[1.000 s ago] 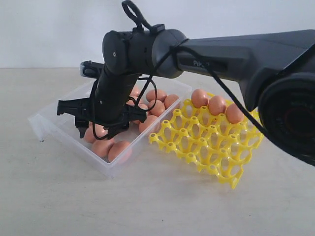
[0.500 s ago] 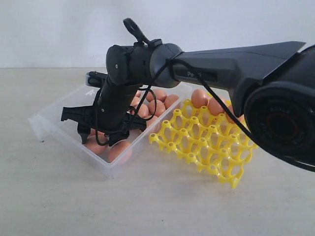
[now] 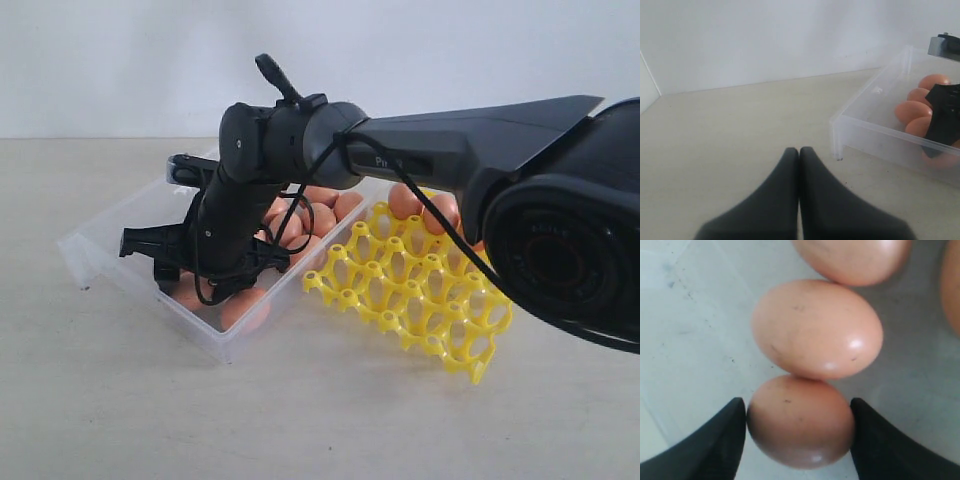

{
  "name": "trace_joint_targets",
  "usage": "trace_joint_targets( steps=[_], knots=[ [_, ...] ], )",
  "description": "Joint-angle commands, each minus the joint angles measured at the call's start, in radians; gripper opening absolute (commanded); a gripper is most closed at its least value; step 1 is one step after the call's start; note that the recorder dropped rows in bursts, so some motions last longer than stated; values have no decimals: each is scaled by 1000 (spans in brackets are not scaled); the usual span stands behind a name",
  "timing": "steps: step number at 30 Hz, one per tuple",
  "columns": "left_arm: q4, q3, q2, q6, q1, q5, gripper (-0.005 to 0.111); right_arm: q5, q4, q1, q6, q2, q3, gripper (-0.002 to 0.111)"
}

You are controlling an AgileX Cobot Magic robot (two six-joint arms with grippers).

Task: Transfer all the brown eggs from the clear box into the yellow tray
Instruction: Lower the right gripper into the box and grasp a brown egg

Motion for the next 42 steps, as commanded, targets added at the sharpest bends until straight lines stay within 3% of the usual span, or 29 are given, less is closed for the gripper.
trace_joint_targets(
  steps=[1, 4, 8, 10, 27, 35, 37, 42],
  knots=[
    [-4, 3, -2, -9, 1, -7, -4, -59, 0, -4, -18, 2, 0, 58],
    [-4, 3, -2, -9, 1, -7, -4, -81, 0, -4, -7, 2, 0, 50],
    [-4, 3, -2, -9, 1, -9, -4, -73, -7, -4, -12, 2, 0, 10],
    [-4, 3, -2, -9, 1, -9, -4, -73, -20, -4, -12, 2, 0, 0],
    [-4, 3, -2, -9, 1, -7, -4, -140, -255, -4, -63, -23, -7, 0],
    [-4, 3, -2, -9, 1, -7, -4, -98, -265, -4, -113, -14, -7, 1],
    [-4, 3, -2, -9, 1, -7, -4, -86, -265, -4, -115, -12, -7, 7],
    [-4, 3, -2, -9, 1, -7, -4, -72, -265, -4, -107, -8, -7, 40]
  ],
)
